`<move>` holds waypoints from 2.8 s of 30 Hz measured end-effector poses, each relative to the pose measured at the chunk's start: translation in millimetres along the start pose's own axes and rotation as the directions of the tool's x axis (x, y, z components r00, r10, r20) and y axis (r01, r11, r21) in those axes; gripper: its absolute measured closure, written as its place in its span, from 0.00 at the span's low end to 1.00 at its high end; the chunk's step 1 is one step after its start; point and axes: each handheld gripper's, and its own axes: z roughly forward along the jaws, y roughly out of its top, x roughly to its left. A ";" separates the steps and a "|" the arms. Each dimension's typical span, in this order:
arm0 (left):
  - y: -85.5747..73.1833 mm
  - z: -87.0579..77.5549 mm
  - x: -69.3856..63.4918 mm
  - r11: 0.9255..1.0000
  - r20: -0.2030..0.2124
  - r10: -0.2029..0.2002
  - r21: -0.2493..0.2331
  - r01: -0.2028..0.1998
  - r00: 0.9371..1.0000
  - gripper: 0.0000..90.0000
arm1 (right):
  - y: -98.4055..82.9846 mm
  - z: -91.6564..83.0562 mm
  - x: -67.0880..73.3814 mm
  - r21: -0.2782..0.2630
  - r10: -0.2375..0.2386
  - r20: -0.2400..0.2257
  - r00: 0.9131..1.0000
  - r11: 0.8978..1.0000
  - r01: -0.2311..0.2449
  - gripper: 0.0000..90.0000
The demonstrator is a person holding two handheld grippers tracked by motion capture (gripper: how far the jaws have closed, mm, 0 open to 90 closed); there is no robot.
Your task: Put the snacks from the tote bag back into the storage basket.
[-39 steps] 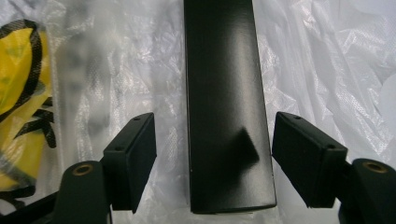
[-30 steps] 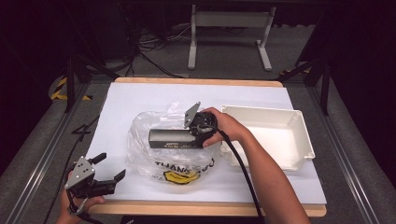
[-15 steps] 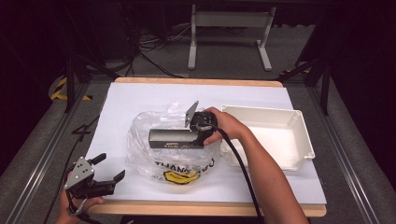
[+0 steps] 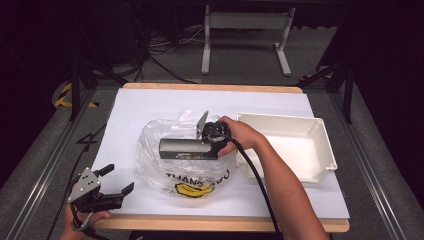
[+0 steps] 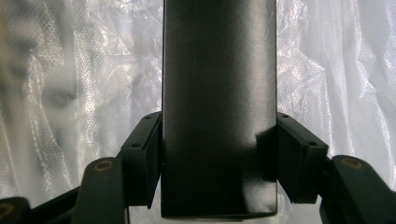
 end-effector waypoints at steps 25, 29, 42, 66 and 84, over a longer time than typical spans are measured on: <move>-0.8 0.2 1.2 1.000 0.017 -0.004 0.001 0.004 1.000 0.11 | 3.7 -18.7 7.1 -0.056 -0.065 0.009 0.998 0.996 0.066 0.48; -0.9 -0.2 1.2 1.000 0.020 -0.006 -0.001 0.006 1.000 0.11 | 2.4 -25.4 8.7 -0.076 -0.074 0.026 0.997 0.994 0.076 0.48; -0.8 -1.1 2.8 1.000 0.023 -0.017 -0.016 0.018 1.000 0.11 | -3.5 -49.9 13.6 -0.111 -0.096 0.031 0.995 0.989 0.098 0.48; -0.9 -3.1 5.1 0.999 0.024 -0.035 -0.028 0.036 0.999 0.11 | -36.3 -107.9 22.7 -0.142 -0.094 0.099 0.991 0.984 0.107 0.48; 1.1 -7.2 2.7 0.999 0.004 -0.024 -0.048 0.024 1.000 0.11 | -80.3 -132.3 27.0 -0.162 -0.044 0.132 0.990 0.985 0.065 0.48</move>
